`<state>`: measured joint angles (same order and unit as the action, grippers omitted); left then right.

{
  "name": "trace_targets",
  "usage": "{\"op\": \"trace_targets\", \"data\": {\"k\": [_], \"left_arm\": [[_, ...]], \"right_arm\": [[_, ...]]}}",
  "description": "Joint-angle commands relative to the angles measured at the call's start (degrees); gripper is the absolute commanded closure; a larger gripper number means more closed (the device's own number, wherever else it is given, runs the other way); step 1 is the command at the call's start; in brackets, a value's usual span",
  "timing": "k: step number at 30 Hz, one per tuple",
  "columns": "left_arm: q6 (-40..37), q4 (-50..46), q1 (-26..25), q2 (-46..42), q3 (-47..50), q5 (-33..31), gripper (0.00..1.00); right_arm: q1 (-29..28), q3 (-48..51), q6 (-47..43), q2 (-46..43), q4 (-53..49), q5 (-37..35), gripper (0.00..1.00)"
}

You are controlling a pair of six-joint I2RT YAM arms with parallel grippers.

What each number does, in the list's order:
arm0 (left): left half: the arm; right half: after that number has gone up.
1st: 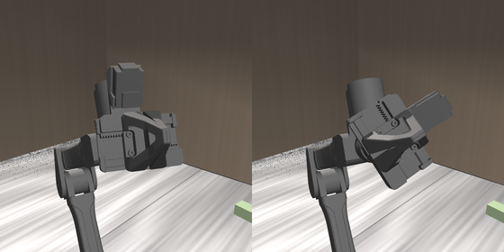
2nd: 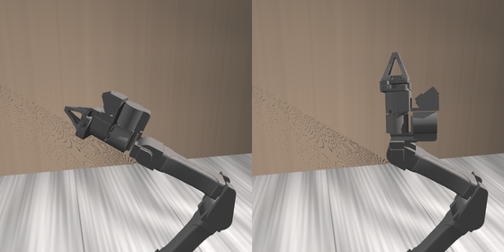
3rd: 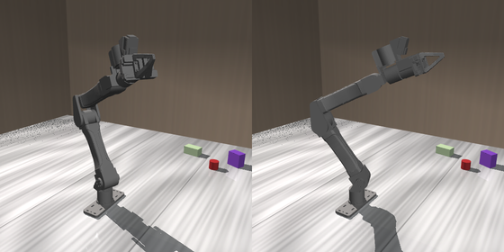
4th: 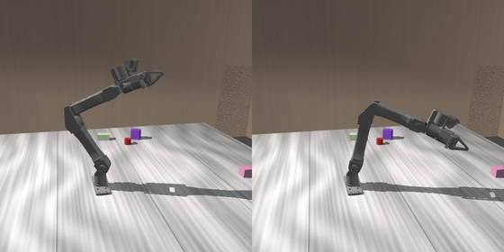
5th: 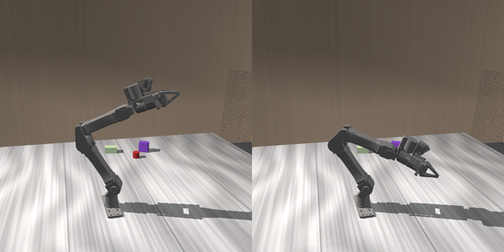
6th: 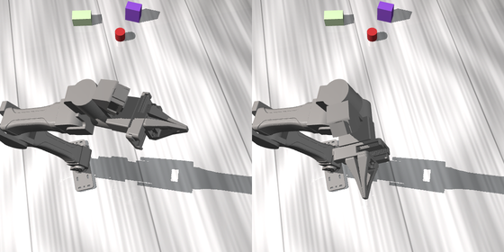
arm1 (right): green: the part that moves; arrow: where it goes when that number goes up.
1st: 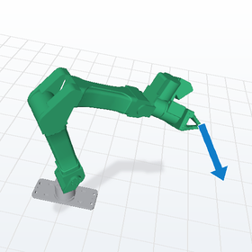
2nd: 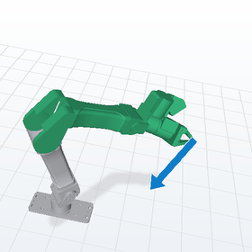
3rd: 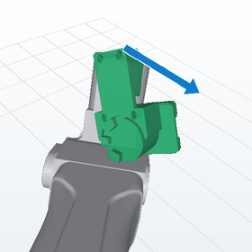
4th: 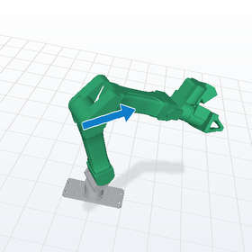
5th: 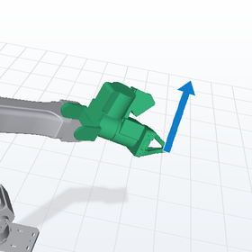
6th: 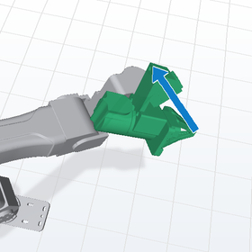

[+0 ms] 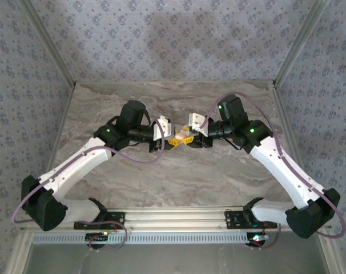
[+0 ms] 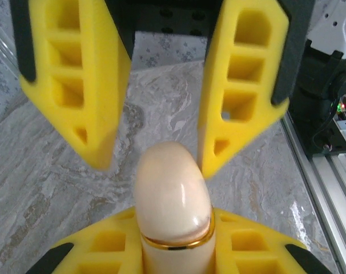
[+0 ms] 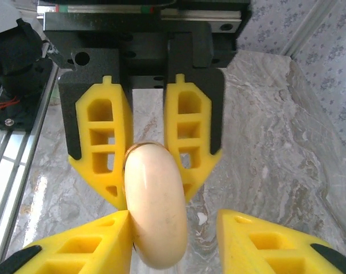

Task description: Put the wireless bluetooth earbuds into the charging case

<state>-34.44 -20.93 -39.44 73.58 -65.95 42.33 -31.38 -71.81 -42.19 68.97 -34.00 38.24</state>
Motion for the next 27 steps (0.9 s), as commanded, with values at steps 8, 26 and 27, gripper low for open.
{"op": "trace_targets", "data": {"k": [8, 26, 27], "left_arm": [[0.39, -2.27, -0.55, -1.06, 0.68, 5.3, 0.81], [21.35, 26.89, 4.02, -3.36, 11.49, 15.37, 0.81], [22.1, 27.97, 4.02, -3.36, 11.8, 15.57, 0.81]], "right_arm": [[2.7, 1.1, 2.82, -1.51, 5.67, -2.34, 0.57], [4.57, 6.69, 9.51, -3.51, 8.93, 15.42, 0.43], [4.5, 6.58, 9.7, -3.25, 9.12, 15.78, 0.43]]}}
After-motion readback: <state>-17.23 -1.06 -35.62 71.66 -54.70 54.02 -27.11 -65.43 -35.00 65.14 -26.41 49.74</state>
